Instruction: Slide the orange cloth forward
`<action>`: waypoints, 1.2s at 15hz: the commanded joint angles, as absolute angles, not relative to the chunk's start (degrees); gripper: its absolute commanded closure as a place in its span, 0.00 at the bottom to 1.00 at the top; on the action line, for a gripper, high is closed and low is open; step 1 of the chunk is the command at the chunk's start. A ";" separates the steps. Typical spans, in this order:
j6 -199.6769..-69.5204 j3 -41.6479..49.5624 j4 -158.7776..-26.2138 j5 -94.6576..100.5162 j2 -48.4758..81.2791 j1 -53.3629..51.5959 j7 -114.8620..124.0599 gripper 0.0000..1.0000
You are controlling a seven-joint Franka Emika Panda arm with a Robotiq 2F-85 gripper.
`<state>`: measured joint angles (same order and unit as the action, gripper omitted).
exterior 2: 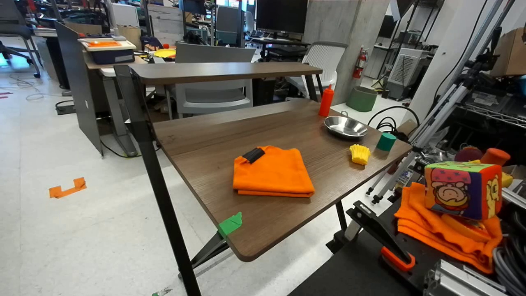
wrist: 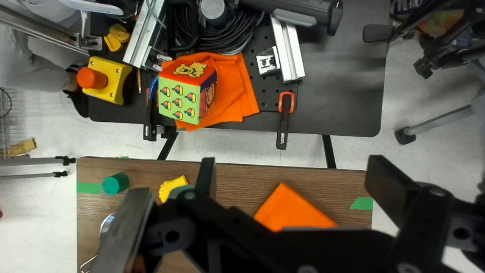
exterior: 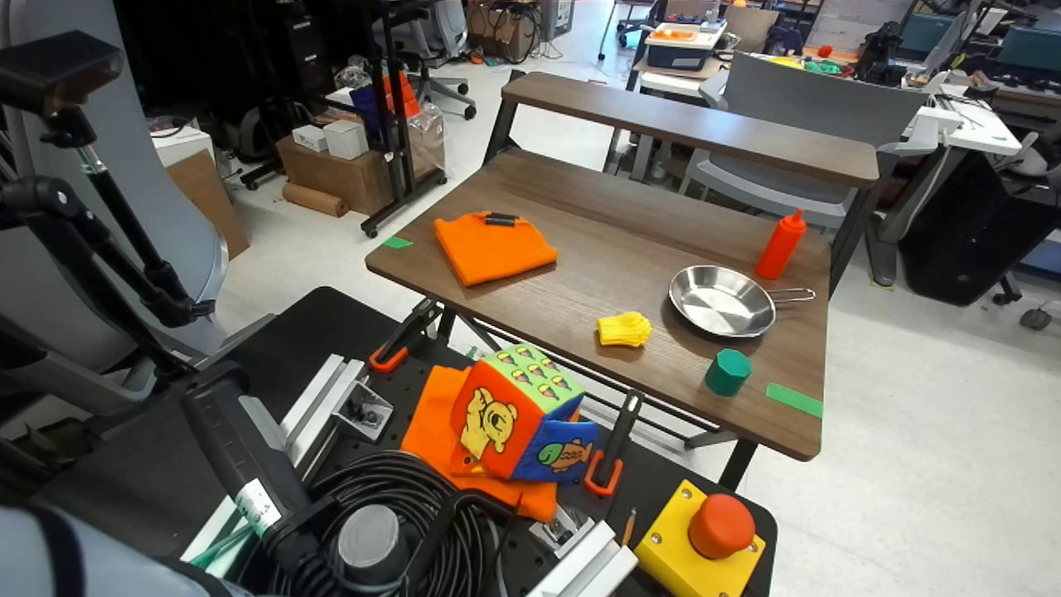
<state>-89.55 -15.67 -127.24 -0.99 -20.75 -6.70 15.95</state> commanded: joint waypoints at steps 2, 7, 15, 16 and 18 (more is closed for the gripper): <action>-98.18 -14.71 -129.87 1.45 -15.64 -6.89 16.46 0.00; -106.02 -13.50 -130.96 4.49 -7.91 -6.50 17.32 0.00; -125.12 -10.57 -131.47 5.18 3.89 -7.20 22.03 0.00; -126.85 -10.31 -131.28 5.58 5.72 -7.40 22.55 0.00; -129.13 -9.77 -130.49 6.12 8.94 -7.79 23.38 0.00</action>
<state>-125.55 -11.25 -132.01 4.14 4.36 -6.43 21.12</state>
